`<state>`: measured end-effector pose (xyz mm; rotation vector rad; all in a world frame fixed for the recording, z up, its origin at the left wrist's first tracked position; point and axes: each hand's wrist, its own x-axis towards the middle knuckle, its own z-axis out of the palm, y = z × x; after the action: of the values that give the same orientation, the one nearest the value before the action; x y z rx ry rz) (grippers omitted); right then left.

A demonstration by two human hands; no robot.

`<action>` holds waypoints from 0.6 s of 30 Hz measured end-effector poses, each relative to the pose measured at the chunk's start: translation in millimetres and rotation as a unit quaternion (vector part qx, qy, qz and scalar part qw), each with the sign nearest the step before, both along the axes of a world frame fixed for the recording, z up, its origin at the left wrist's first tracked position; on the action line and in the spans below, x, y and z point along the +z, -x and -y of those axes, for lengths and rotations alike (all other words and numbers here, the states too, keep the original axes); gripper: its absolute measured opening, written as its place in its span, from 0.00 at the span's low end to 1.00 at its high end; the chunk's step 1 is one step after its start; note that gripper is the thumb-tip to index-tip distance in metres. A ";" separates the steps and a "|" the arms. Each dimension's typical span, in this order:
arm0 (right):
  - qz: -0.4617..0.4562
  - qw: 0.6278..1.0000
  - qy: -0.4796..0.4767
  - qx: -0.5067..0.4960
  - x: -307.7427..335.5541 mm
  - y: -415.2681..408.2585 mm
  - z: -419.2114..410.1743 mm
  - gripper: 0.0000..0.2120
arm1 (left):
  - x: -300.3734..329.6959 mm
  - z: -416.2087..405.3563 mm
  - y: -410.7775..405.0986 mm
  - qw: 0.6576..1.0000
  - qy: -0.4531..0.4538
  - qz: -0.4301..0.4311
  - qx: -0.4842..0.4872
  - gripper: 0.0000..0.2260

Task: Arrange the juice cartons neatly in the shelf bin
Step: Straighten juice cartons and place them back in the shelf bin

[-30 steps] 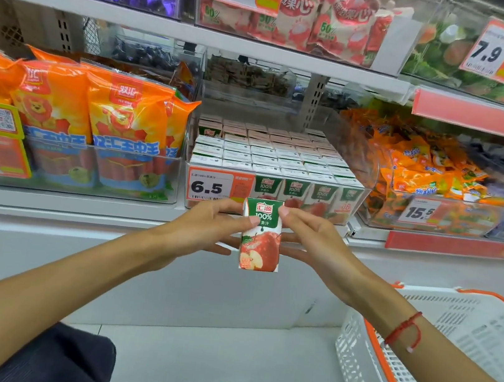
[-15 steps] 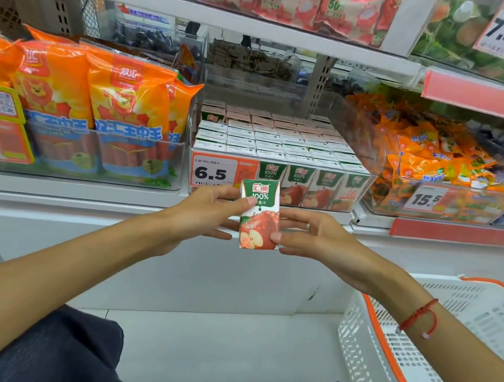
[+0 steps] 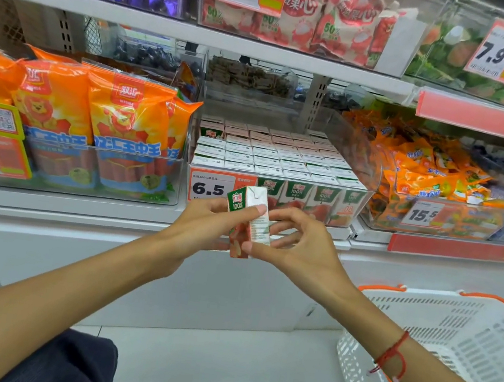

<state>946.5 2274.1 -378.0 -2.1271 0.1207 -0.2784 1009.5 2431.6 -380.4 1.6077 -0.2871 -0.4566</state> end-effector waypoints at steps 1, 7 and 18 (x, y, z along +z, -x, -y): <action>0.004 1.000 0.002 0.009 -0.5 -0.6 -0.6 0.17 | 0.2 -0.9 0.0 1.000 -0.001 -0.001 0.001 0.09; -0.036 0.987 -0.148 0.043 4.0 -7.6 13.1 0.08 | 7.3 -6.8 -1.9 0.998 -0.042 -0.002 -0.037 0.11; -0.076 0.970 -0.191 0.128 11.4 -5.1 16.2 0.16 | 8.3 -0.8 0.8 0.999 -0.037 -0.003 -0.033 0.22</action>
<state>951.6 2257.9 -366.6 -1.7542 -0.0139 0.0596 1008.7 2432.4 -372.1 1.6717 -0.3226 -0.5289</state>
